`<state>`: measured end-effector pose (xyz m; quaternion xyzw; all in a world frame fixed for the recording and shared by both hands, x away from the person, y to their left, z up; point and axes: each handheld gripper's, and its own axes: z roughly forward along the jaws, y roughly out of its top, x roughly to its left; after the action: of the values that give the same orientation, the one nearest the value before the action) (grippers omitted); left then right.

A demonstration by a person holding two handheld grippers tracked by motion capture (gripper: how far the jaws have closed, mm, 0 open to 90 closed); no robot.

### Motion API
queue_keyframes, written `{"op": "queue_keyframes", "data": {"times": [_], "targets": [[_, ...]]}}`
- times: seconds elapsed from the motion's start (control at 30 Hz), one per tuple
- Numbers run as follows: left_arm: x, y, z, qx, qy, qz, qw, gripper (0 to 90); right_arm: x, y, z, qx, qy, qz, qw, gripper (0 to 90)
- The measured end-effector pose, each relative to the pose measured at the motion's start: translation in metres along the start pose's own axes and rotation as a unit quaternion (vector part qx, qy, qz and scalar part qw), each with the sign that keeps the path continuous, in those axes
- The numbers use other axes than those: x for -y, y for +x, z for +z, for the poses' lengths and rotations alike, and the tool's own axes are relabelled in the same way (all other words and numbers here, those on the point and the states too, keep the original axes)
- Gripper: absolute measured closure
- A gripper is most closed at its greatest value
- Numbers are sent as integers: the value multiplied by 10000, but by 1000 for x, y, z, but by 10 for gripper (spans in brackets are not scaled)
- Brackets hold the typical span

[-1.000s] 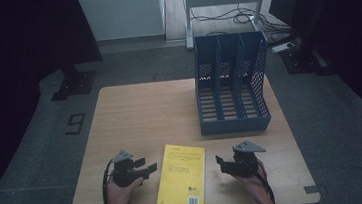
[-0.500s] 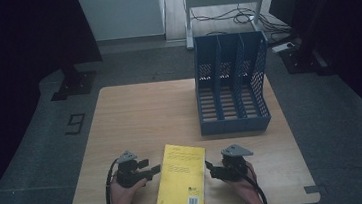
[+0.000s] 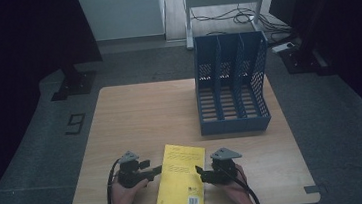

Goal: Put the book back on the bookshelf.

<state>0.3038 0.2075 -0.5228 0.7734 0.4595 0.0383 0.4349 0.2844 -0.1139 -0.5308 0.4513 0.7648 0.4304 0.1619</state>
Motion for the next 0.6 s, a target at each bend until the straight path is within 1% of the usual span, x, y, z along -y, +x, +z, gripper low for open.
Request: {"op": "queue_keyframes", "data": {"times": [0.1,0.13,0.27,0.5,0.6], "targets": [[0,1,0,-3,6,-24,10000,346,0,3,3,-29,18,-13,10000,215],[0,1,0,5,11,-21,10000,346,1,6,6,-49,53,-25,10000,212],[0,0,0,22,6,-7,10000,346,2,11,12,-104,136,-46,9998,206],[0,0,1,24,30,5,10000,346,3,14,16,-125,189,-47,9997,202],[0,-2,3,32,45,18,10000,346,5,15,19,-147,270,-49,9995,198]]}}
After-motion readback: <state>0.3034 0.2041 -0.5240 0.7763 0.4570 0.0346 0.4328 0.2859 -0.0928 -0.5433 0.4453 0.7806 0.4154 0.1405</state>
